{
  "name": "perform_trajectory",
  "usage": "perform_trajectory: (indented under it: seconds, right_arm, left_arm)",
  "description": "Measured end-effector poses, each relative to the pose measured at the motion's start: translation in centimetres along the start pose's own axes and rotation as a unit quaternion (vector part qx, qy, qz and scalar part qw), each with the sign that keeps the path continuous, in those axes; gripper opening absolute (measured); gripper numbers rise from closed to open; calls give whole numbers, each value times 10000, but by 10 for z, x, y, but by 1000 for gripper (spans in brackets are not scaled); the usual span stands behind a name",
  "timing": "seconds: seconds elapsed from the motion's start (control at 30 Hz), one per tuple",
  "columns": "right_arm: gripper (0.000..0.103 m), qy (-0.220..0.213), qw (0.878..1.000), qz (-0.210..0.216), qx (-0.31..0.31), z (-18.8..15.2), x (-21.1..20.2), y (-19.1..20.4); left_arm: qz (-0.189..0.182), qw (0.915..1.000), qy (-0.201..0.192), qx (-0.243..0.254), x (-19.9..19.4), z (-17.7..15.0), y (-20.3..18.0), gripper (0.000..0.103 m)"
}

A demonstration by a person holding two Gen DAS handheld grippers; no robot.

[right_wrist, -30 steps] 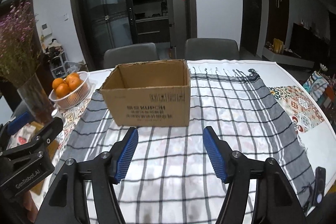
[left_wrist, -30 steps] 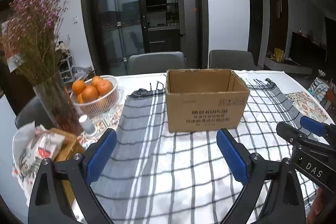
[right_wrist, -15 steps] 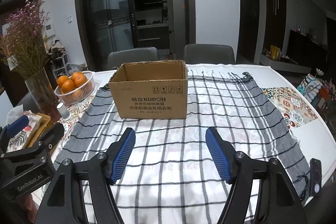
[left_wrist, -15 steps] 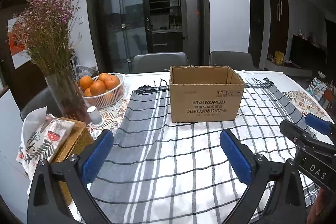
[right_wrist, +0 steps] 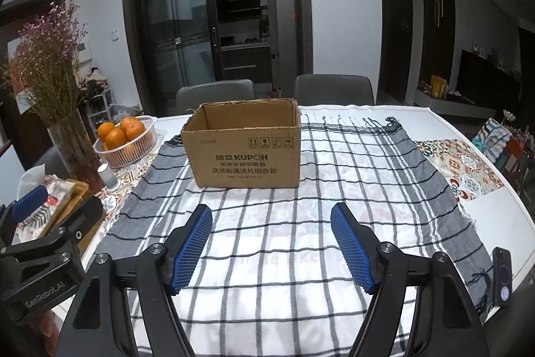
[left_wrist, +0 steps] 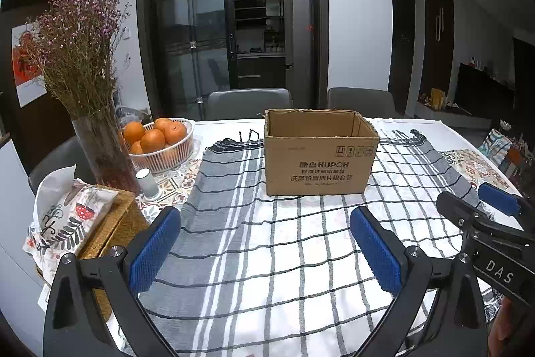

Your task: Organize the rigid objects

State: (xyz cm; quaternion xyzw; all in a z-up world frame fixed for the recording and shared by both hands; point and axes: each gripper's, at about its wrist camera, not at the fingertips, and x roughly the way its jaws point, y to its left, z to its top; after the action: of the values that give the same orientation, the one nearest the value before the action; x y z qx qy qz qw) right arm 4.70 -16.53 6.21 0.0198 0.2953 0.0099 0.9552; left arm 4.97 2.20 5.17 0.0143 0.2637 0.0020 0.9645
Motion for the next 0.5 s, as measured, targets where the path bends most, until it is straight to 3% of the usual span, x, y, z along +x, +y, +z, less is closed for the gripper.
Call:
perform_trajectory:
  seconds: [0.5]
  right_arm:
    - [74, -28, 10000, -56, -19, 1, -3, 1]
  left_arm:
    - [29, 10000, 55, 27, 2, -3, -2, 103]
